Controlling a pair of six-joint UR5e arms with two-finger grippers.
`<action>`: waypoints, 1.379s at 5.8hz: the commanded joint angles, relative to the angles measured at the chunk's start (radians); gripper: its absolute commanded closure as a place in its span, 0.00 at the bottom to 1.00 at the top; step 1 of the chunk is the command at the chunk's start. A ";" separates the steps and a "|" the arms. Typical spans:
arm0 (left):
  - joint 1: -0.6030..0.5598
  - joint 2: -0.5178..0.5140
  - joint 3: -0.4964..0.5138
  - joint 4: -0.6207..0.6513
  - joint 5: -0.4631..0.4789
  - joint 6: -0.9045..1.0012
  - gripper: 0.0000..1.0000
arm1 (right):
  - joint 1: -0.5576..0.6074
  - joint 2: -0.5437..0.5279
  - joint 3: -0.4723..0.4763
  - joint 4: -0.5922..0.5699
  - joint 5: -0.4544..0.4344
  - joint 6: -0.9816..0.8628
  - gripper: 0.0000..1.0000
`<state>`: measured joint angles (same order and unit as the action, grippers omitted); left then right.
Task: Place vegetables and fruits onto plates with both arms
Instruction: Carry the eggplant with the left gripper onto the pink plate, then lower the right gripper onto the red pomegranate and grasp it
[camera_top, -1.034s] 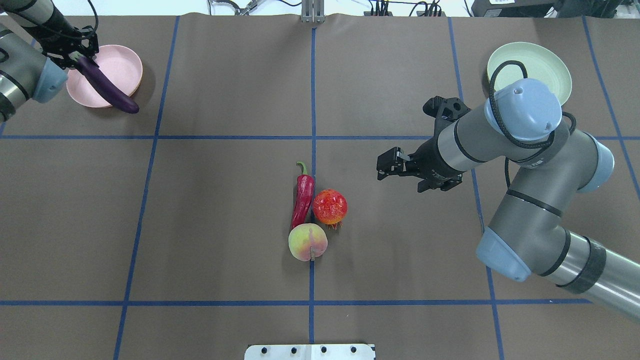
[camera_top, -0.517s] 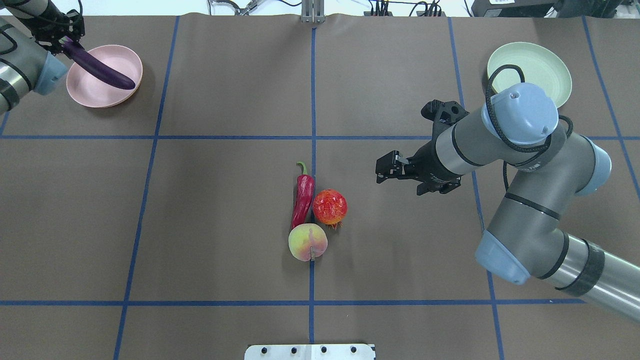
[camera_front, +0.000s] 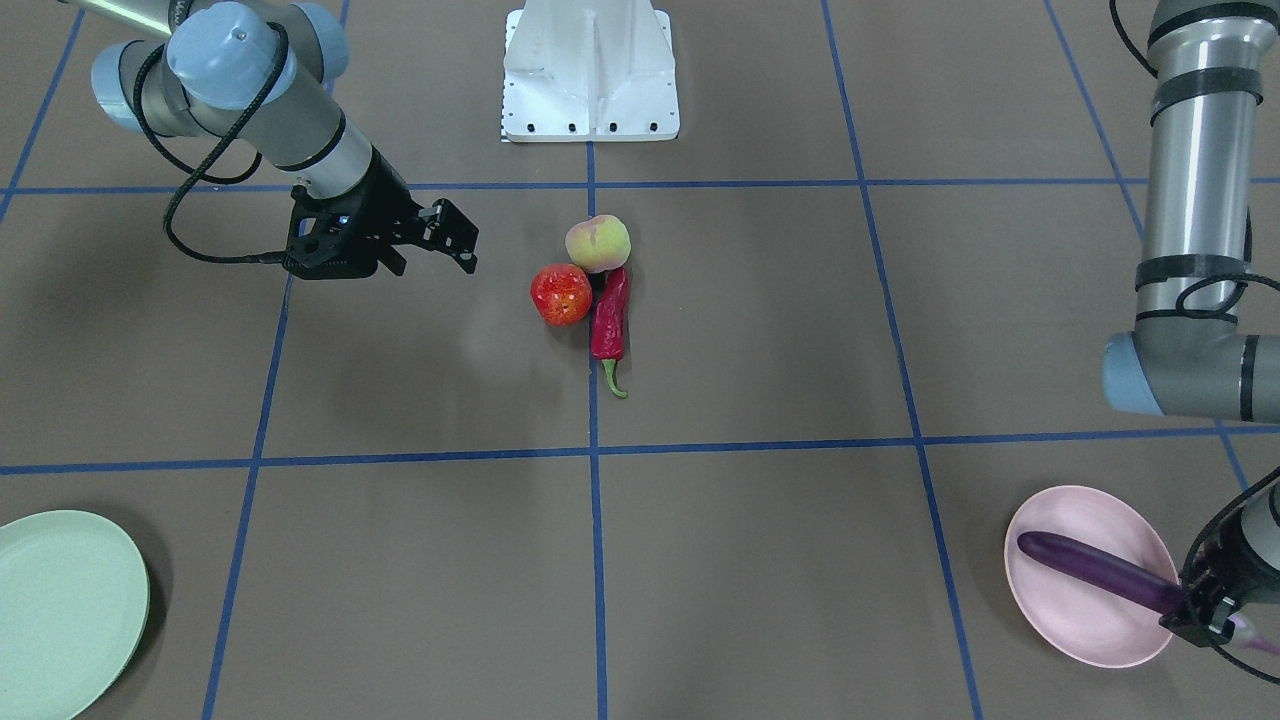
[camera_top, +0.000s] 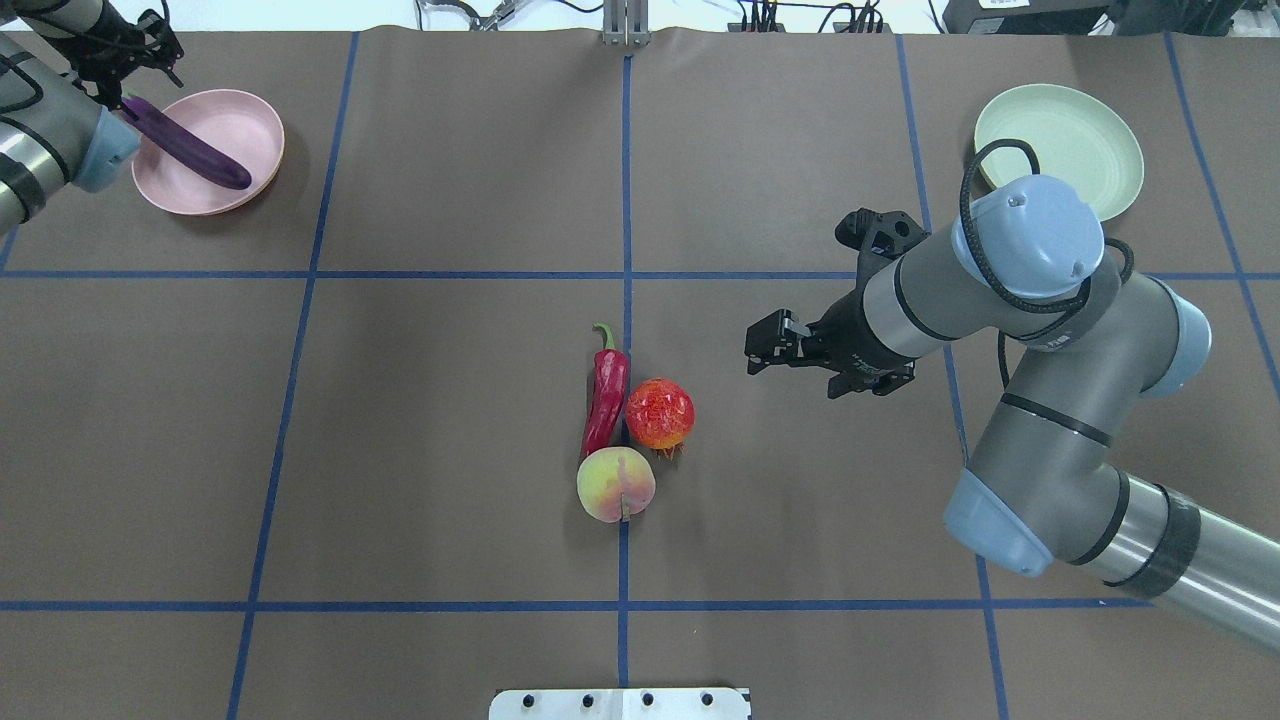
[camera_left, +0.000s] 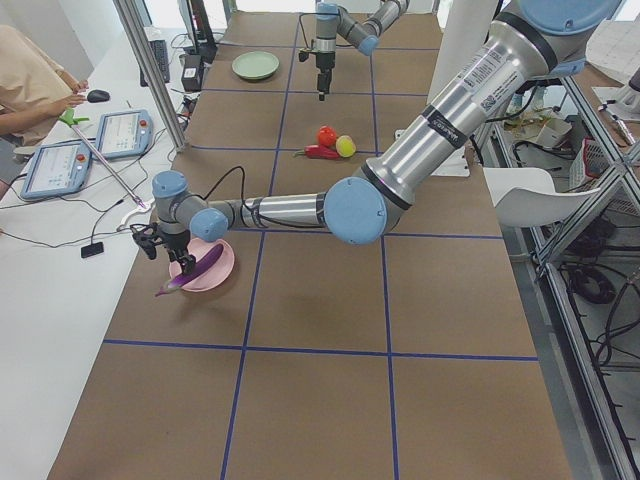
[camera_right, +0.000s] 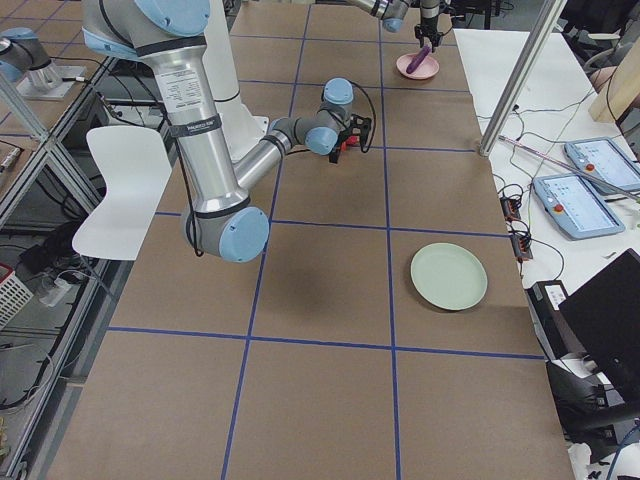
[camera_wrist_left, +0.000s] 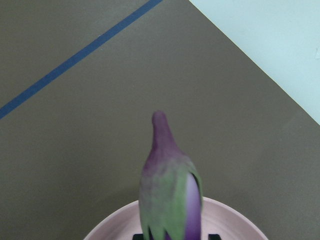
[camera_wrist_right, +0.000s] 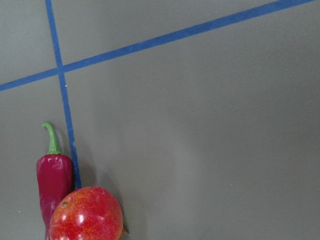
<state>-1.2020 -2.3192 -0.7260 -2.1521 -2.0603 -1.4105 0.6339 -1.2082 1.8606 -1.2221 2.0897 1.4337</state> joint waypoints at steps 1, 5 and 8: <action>-0.016 0.001 -0.013 -0.002 0.000 0.007 0.00 | -0.061 0.031 -0.008 0.000 -0.060 0.059 0.00; -0.021 0.003 -0.102 0.040 -0.001 0.005 0.00 | -0.214 0.113 -0.061 -0.010 -0.316 0.133 0.00; -0.014 0.004 -0.107 0.040 -0.001 0.007 0.00 | -0.252 0.176 -0.127 -0.004 -0.437 0.114 0.00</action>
<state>-1.2181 -2.3157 -0.8305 -2.1123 -2.0620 -1.4046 0.3910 -1.0426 1.7479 -1.2270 1.6798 1.5554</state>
